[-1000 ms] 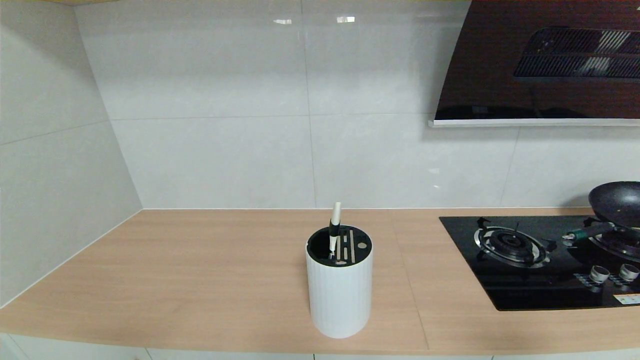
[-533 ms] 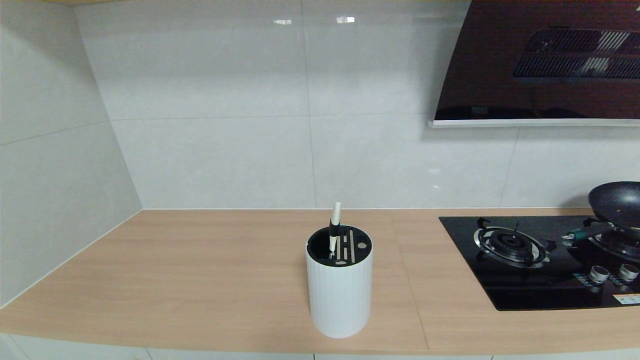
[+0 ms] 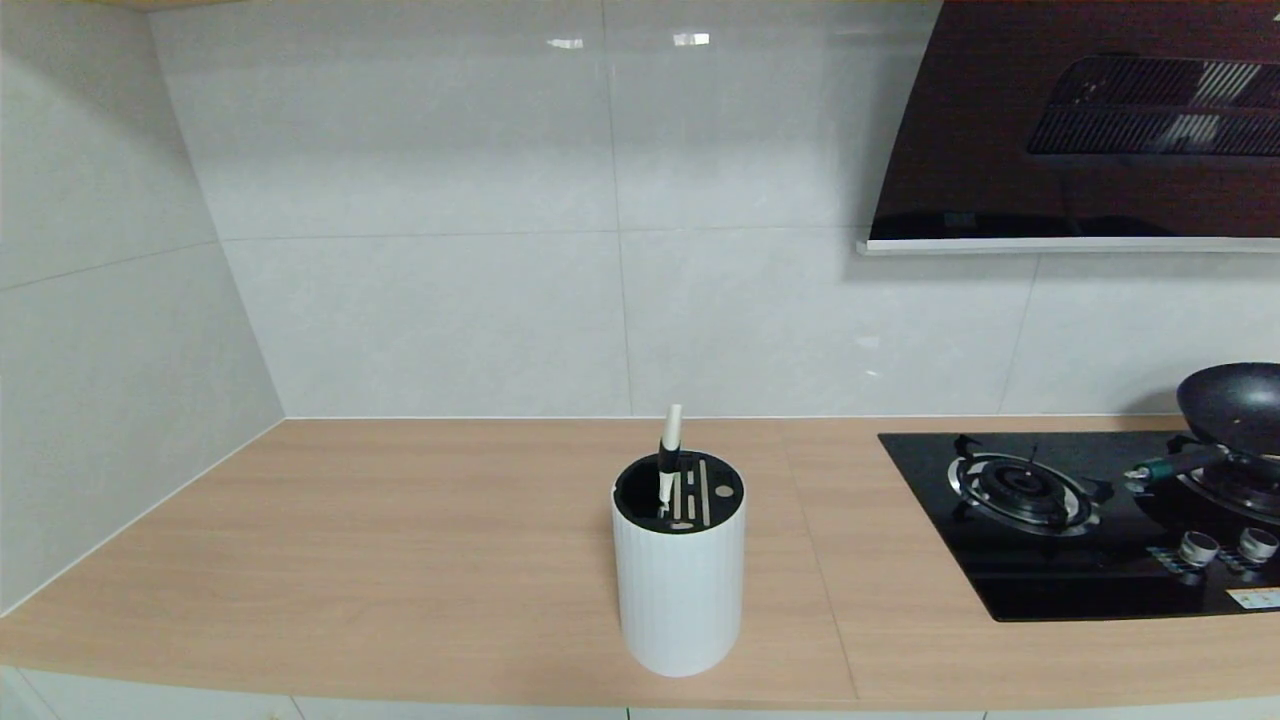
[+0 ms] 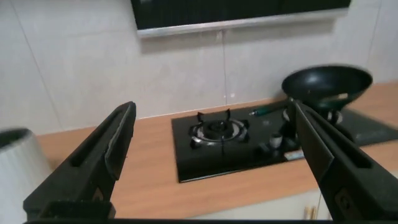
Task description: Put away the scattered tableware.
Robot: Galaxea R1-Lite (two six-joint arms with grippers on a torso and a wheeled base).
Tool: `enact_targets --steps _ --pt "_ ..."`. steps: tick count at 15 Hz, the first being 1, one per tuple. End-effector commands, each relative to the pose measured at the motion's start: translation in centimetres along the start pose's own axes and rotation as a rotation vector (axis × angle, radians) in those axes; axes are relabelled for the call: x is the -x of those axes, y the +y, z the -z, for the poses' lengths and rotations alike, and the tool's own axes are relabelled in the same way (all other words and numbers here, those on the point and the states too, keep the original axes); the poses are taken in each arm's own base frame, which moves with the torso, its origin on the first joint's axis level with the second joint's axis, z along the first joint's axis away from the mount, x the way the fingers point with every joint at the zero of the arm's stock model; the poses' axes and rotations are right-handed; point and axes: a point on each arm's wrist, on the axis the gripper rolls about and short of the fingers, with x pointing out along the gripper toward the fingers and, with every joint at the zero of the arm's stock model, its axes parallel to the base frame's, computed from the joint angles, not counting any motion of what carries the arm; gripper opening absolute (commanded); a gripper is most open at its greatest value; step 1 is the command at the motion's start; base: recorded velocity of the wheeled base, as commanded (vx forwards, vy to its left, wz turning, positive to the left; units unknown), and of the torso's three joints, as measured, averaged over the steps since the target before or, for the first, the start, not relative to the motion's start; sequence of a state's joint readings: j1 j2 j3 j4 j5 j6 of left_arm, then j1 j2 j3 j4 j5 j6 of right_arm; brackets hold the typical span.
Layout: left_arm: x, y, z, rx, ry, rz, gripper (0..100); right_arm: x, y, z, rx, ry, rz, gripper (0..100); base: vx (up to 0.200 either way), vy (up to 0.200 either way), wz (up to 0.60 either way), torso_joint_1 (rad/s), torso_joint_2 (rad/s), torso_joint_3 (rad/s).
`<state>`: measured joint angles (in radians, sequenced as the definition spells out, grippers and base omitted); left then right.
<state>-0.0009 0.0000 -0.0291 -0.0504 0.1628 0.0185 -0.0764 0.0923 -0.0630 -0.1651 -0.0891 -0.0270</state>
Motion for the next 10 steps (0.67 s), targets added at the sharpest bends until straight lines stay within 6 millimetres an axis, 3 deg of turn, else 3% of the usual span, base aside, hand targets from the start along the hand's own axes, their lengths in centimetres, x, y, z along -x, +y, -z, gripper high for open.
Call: enact_targets --steps 1,4,10 --pt "-0.2 -0.1 1.0 -0.006 0.043 0.035 100 -0.2 0.2 1.9 0.011 0.063 -0.068 100 0.0 0.0 0.0 0.0 0.0 0.0" --pt "-0.2 -0.2 1.0 0.008 0.045 0.073 100 0.6 0.1 2.5 -0.045 0.033 -0.219 100 0.0 0.0 0.0 0.0 0.0 0.0" --pt "-0.1 -0.3 1.3 0.003 0.076 0.132 100 0.7 0.0 3.6 -0.013 0.133 -0.126 100 0.0 0.0 0.0 0.0 0.0 0.0"
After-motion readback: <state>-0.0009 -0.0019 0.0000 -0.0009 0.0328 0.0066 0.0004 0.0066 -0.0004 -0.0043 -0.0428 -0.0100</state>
